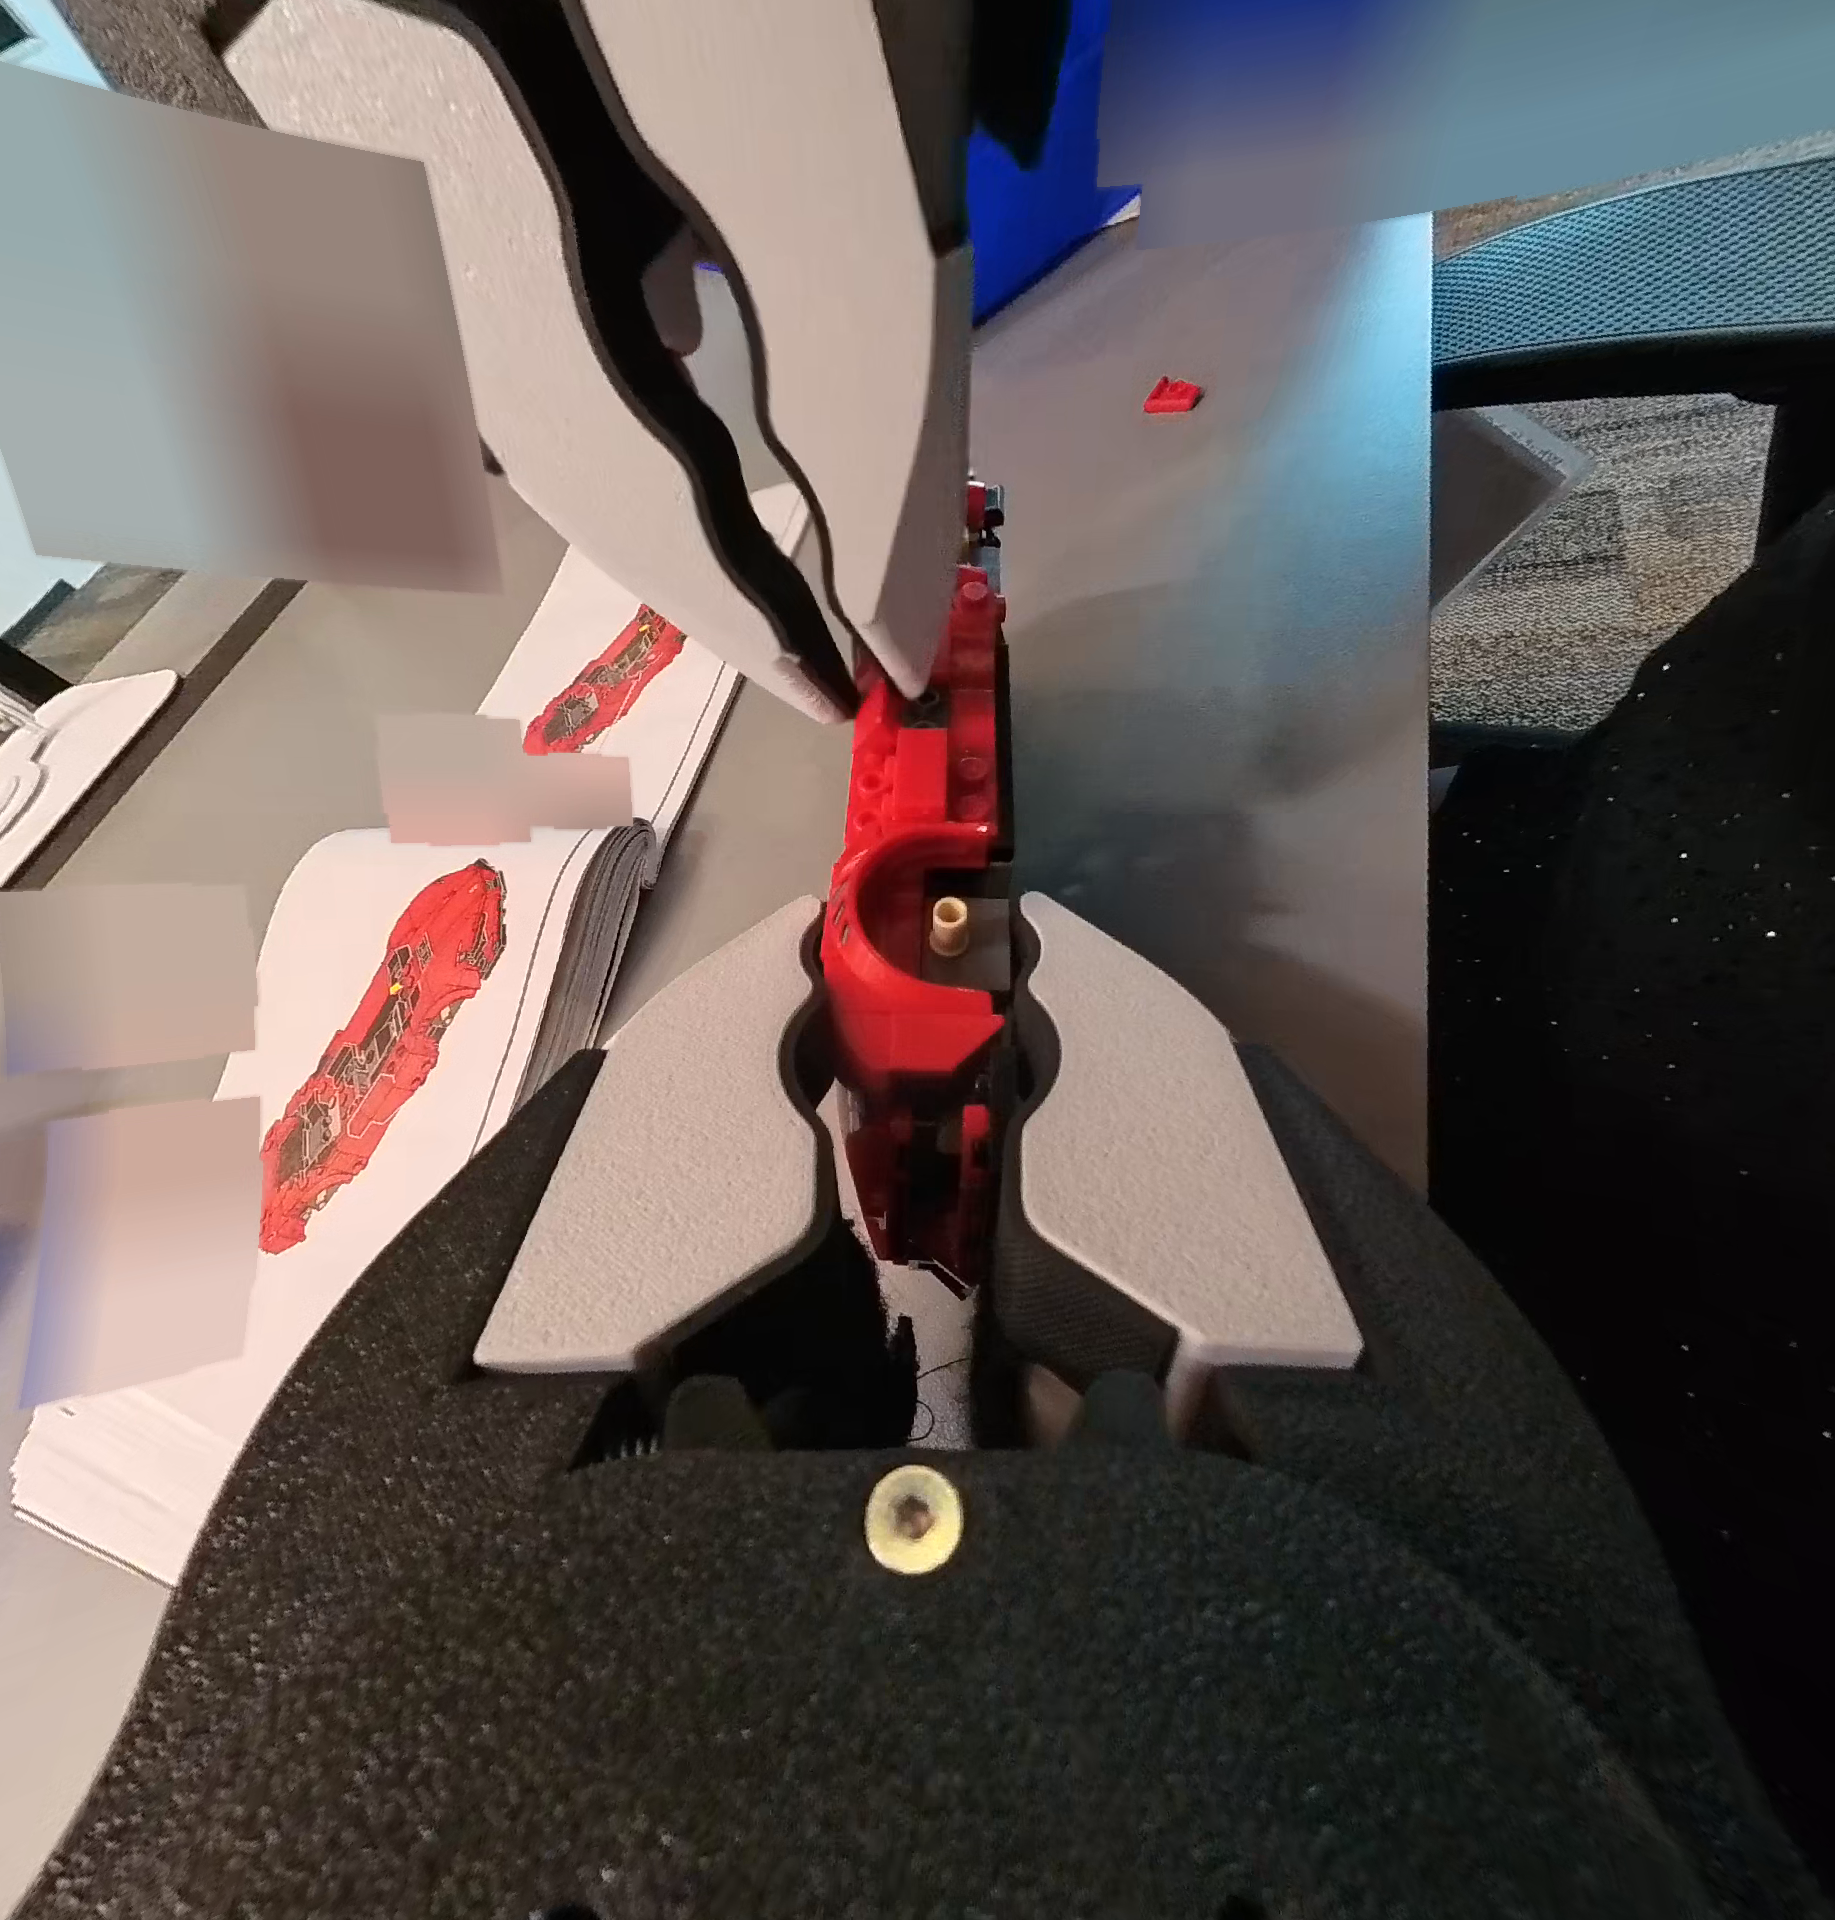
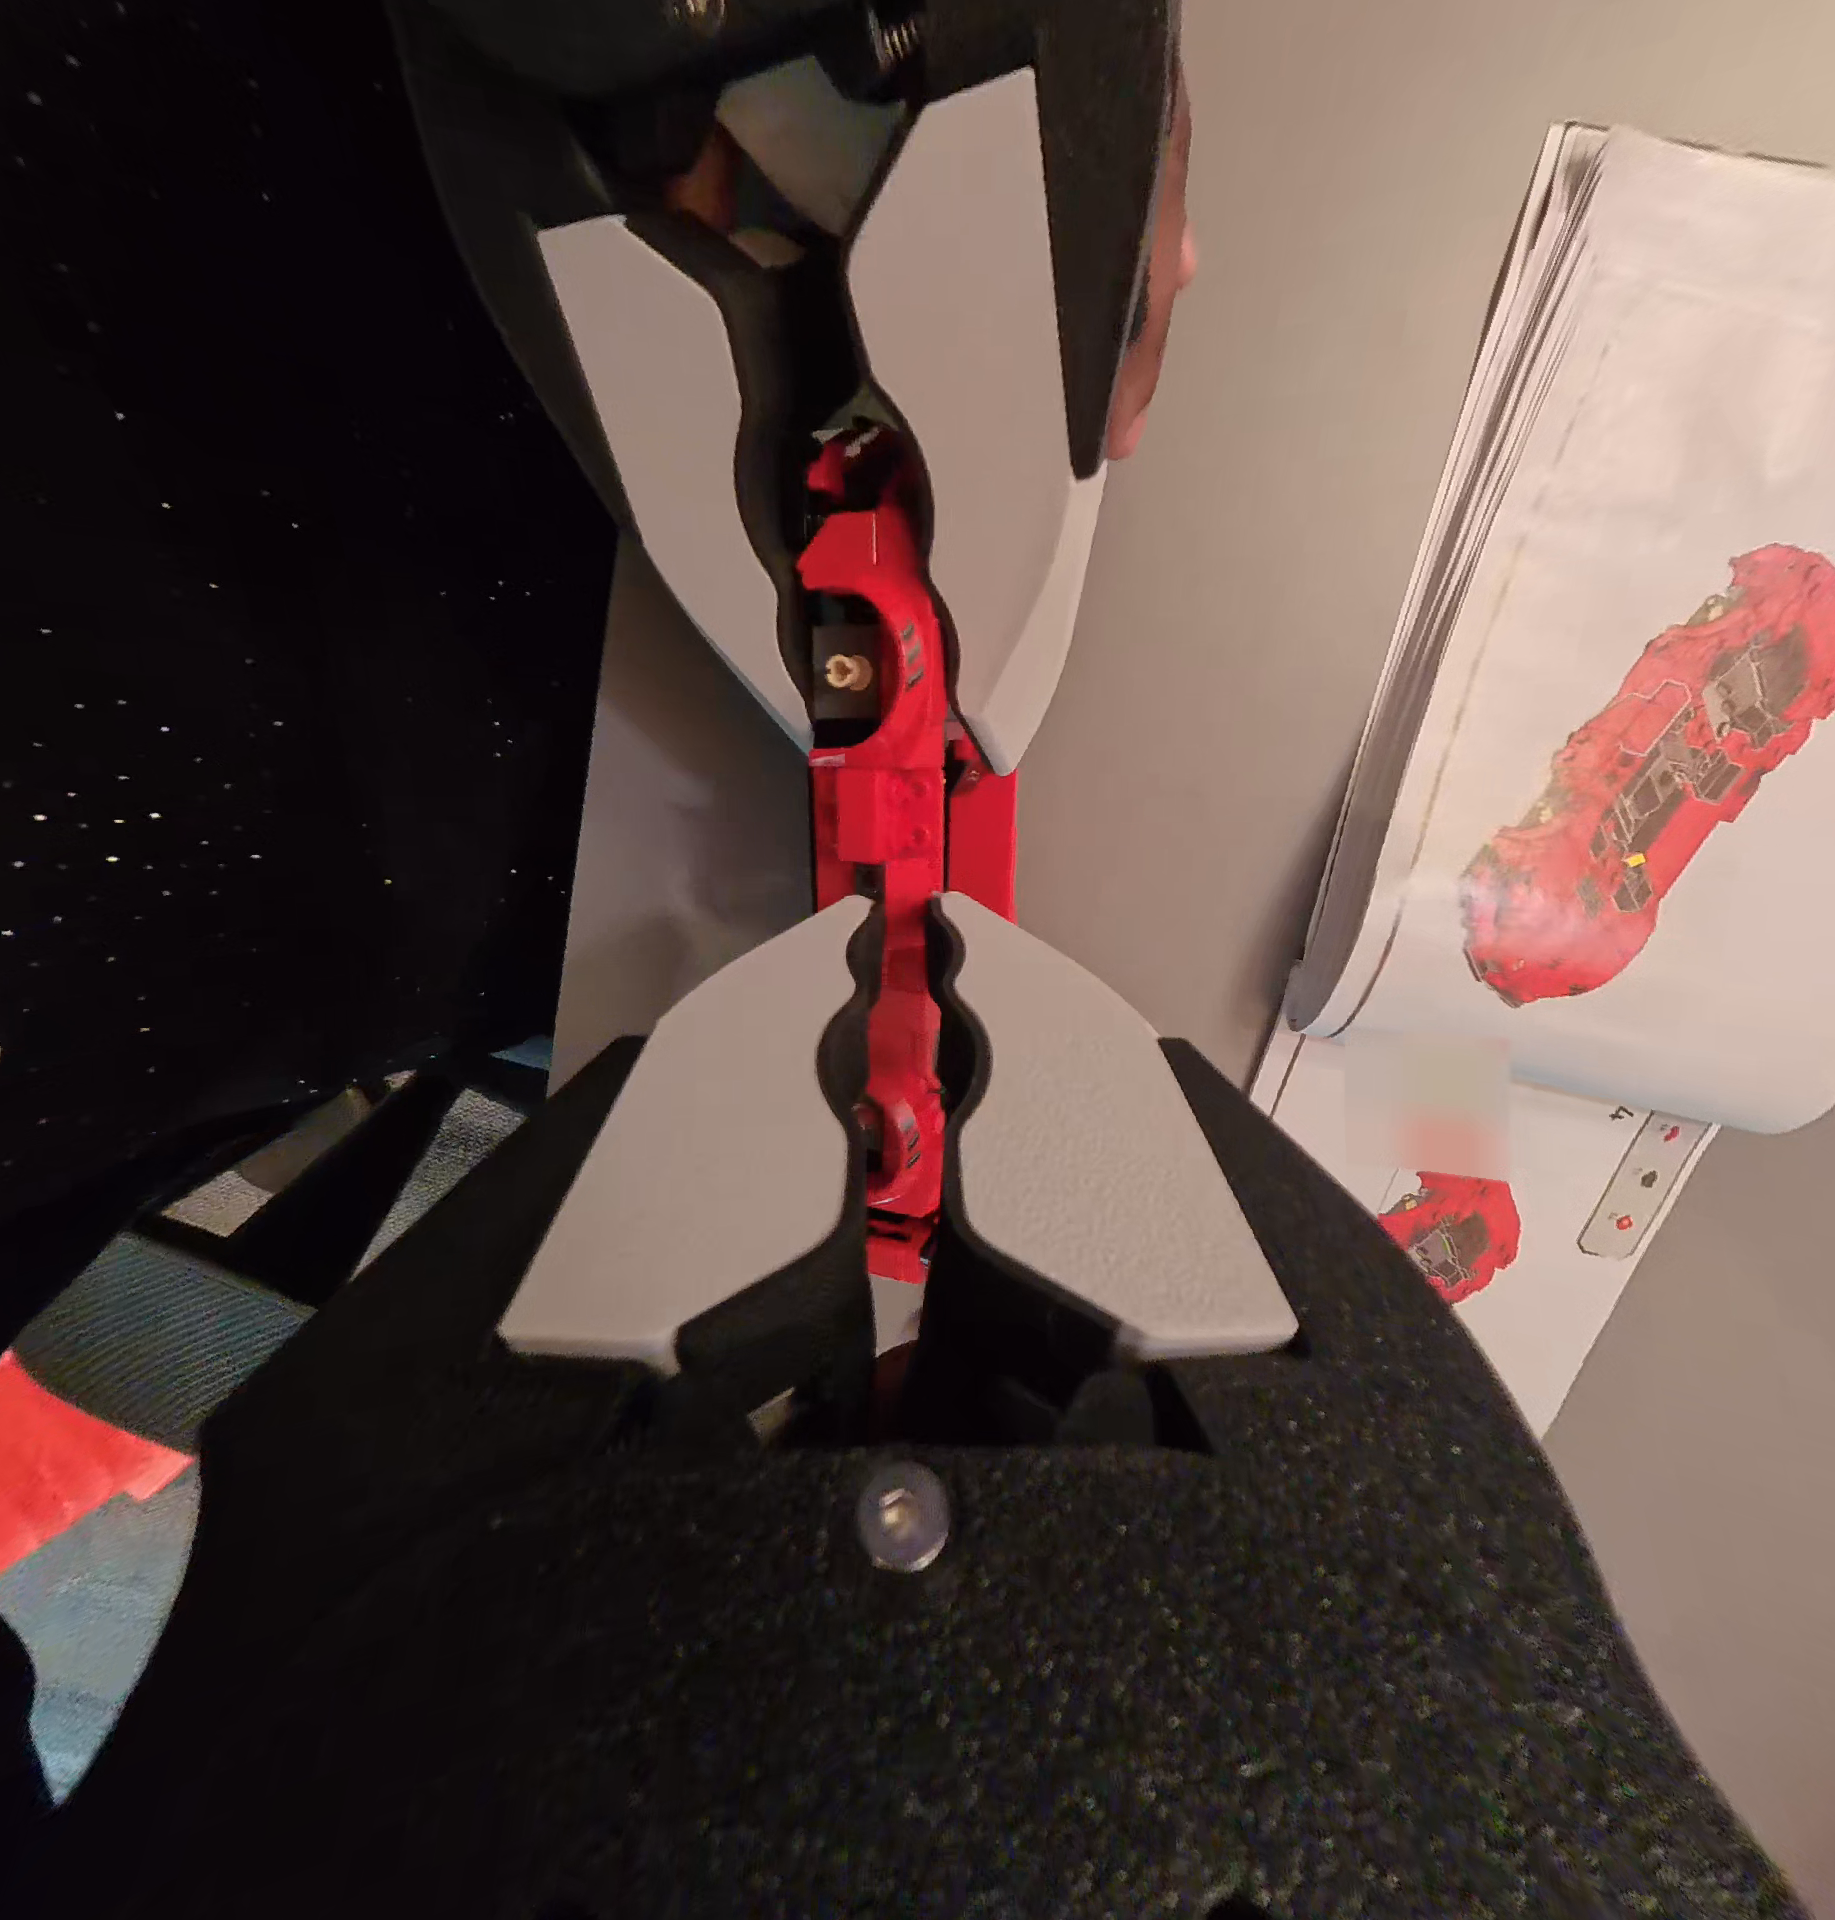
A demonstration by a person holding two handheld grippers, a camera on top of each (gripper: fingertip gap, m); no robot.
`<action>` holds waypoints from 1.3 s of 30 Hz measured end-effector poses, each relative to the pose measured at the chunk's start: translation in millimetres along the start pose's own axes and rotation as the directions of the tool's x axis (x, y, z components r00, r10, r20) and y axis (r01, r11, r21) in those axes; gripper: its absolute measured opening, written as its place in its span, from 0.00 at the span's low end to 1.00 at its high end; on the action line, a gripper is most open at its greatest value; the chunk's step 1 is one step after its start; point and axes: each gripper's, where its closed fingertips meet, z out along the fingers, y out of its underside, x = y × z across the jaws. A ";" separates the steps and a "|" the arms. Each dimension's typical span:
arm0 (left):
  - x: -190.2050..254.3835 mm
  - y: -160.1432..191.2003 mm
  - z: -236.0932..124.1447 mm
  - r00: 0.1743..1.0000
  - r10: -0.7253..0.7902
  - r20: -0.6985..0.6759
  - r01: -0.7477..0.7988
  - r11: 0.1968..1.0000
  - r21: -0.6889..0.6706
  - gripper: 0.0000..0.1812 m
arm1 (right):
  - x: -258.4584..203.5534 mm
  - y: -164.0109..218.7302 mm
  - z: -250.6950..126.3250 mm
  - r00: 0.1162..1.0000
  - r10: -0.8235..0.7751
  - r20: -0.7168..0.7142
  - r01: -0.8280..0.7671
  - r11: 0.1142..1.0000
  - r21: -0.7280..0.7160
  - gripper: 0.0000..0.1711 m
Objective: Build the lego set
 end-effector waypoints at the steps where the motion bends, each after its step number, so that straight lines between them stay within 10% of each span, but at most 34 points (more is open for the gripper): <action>1: -0.4 0.5 -0.8 1.000 -0.001 0.001 0.001 1.000 -0.001 0.17 | 1.0 0.7 0.8 1.000 -0.002 -0.014 0.002 1.000 -0.013 0.04; 39: -0.4 0.0 0.9 1.000 -0.004 0.001 0.004 1.000 -0.001 0.16 | 2.3 3.3 1.5 1.000 0.025 -0.012 -0.026 0.999 -0.035 0.07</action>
